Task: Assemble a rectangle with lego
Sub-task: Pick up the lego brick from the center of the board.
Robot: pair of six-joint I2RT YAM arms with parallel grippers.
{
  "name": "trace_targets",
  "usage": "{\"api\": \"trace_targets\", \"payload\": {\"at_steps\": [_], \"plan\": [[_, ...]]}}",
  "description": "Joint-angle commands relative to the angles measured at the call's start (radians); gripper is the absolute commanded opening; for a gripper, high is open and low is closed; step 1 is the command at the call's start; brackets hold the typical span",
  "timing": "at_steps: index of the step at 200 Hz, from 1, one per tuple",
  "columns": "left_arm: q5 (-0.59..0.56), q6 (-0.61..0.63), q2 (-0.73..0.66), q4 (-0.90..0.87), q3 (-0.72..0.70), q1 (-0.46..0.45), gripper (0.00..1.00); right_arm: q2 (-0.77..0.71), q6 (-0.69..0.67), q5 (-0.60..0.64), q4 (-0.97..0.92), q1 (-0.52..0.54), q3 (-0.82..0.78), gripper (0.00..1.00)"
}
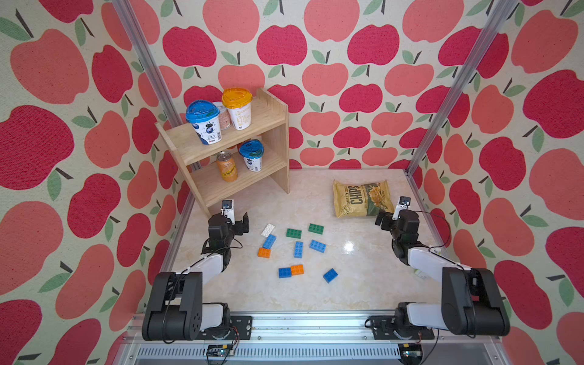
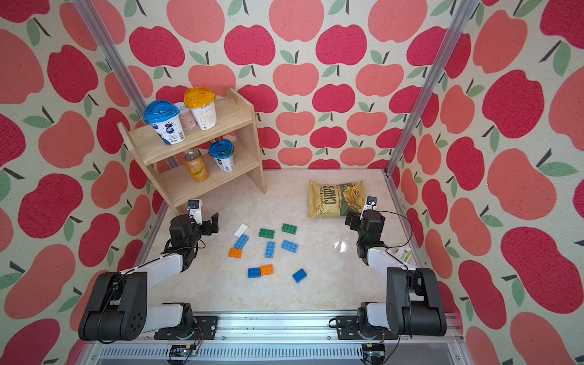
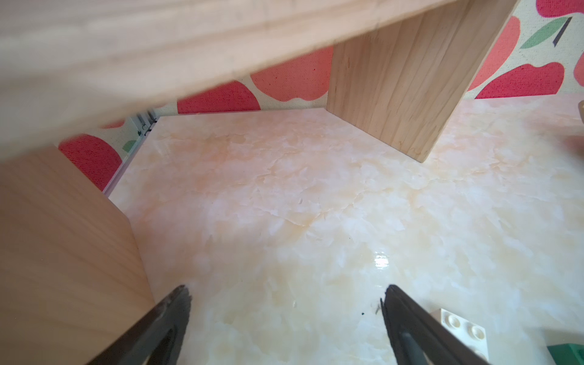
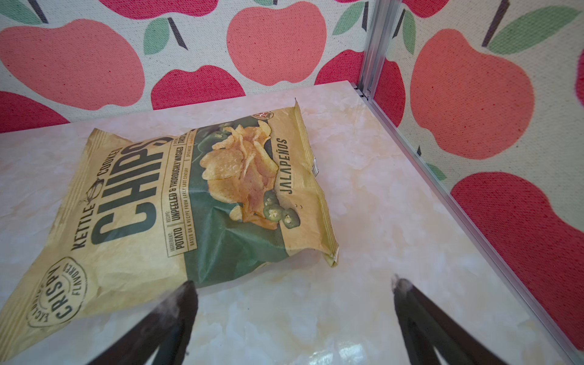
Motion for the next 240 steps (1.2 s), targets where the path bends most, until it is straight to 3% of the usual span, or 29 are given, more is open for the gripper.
{"api": "trace_targets", "payload": {"at_steps": [1, 40, 76, 100, 129, 147, 176, 210, 240], "plan": [[-0.061, -0.020, -0.043, -0.055, 0.015, -0.040, 0.97, -0.094, 0.056, 0.238, -0.207, 0.080, -0.005, 1.00], [-0.133, -0.014, -0.111, -0.121, 0.035, -0.160, 0.97, -0.295, 0.258, 0.286, -0.626, 0.195, 0.088, 1.00], [-0.136, -0.073, -0.198, -0.163, 0.033, -0.211, 0.97, -0.389, 0.570, 0.416, -1.019, 0.393, 0.176, 1.00], [-0.149, -0.116, -0.285, -0.228, 0.041, -0.217, 0.97, -0.375, 0.784, 0.420, -1.207, 0.535, 0.231, 1.00], [-0.190, -0.199, -0.358, -0.327, 0.066, -0.215, 0.97, -0.242, 1.000, 0.378, -1.357, 0.727, 0.320, 1.00], [-0.216, -0.248, -0.379, -0.383, 0.086, -0.211, 0.97, -0.147, 1.087, 0.329, -1.390, 0.838, 0.380, 1.00], [-0.200, -0.291, -0.395, -0.415, 0.093, -0.191, 0.97, -0.007, 1.156, 0.148, -1.349, 0.945, 0.446, 1.00], [-0.159, -0.338, -0.387, -0.442, 0.108, -0.154, 0.97, 0.076, 1.244, -0.075, -1.247, 0.980, 0.423, 0.95], [-0.111, -0.336, -0.358, -0.457, 0.129, -0.136, 0.97, 0.071, 1.309, -0.132, -1.184, 0.979, 0.365, 0.84]]}}
